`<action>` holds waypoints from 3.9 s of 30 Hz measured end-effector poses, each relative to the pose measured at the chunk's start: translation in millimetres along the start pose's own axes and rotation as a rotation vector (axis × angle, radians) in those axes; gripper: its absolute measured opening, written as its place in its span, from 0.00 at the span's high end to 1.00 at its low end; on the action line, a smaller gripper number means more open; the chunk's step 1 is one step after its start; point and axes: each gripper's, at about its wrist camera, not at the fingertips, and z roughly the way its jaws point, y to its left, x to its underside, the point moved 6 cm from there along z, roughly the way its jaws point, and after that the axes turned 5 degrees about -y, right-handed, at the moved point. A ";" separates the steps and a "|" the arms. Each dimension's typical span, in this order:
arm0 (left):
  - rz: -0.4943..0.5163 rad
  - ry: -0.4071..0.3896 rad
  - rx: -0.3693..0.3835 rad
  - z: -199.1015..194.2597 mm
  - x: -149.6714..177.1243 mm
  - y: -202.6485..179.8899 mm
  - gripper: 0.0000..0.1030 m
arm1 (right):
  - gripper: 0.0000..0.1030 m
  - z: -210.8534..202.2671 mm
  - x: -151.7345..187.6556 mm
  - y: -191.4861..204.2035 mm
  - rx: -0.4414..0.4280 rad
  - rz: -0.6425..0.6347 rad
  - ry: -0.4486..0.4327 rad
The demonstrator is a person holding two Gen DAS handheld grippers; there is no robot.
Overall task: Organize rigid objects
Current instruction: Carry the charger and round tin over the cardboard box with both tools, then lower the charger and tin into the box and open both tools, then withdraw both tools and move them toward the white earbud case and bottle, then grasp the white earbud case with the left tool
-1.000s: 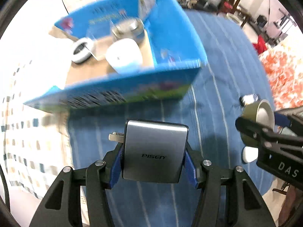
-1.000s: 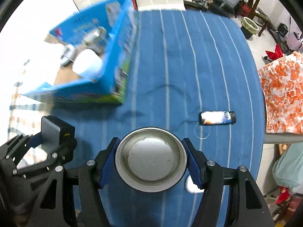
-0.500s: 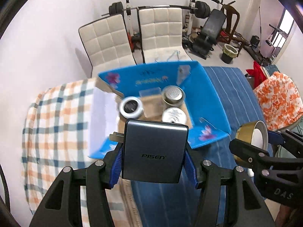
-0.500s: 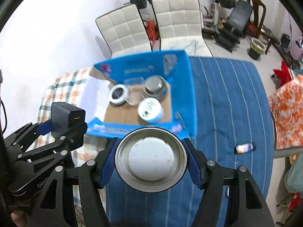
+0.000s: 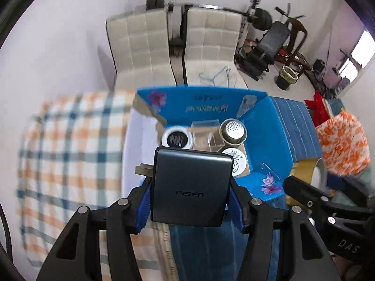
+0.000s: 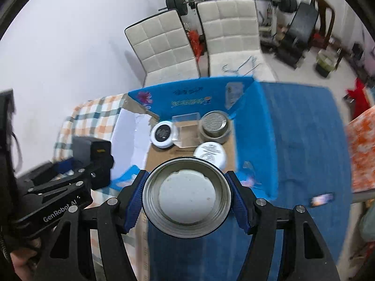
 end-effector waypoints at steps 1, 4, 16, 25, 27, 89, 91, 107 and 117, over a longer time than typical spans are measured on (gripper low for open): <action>-0.030 0.027 0.012 10.7 0.9 6.2 0.48 | 0.34 17.4 1.0 -4.5 -0.020 0.018 0.021; -0.117 0.112 0.057 46.9 5.6 22.1 0.48 | 0.34 72.9 8.5 -18.6 -0.070 0.083 0.101; -0.233 0.354 0.152 141.0 22.0 40.5 0.48 | 0.34 182.7 31.1 -18.0 -0.095 0.085 0.274; -0.276 0.456 0.172 164.3 37.2 56.0 0.48 | 0.33 201.6 34.9 -4.8 -0.048 0.024 0.299; -0.269 0.469 0.174 165.4 38.1 56.6 0.48 | 0.32 205.2 36.7 -2.9 -0.042 0.022 0.310; 0.002 -0.138 -0.179 -118.7 1.8 -11.1 0.00 | 0.00 -102.5 13.2 -6.4 0.106 -0.105 -0.038; 0.003 -0.135 -0.175 -118.1 3.4 -19.2 0.00 | 0.00 -103.3 15.5 -15.1 0.105 -0.094 -0.035; 0.425 0.121 0.029 30.9 96.0 -244.9 0.00 | 0.00 -70.5 152.2 -288.9 0.325 0.263 0.248; 0.548 0.395 0.164 128.2 171.9 -358.6 0.00 | 0.36 -30.4 231.7 -408.2 0.327 0.501 0.337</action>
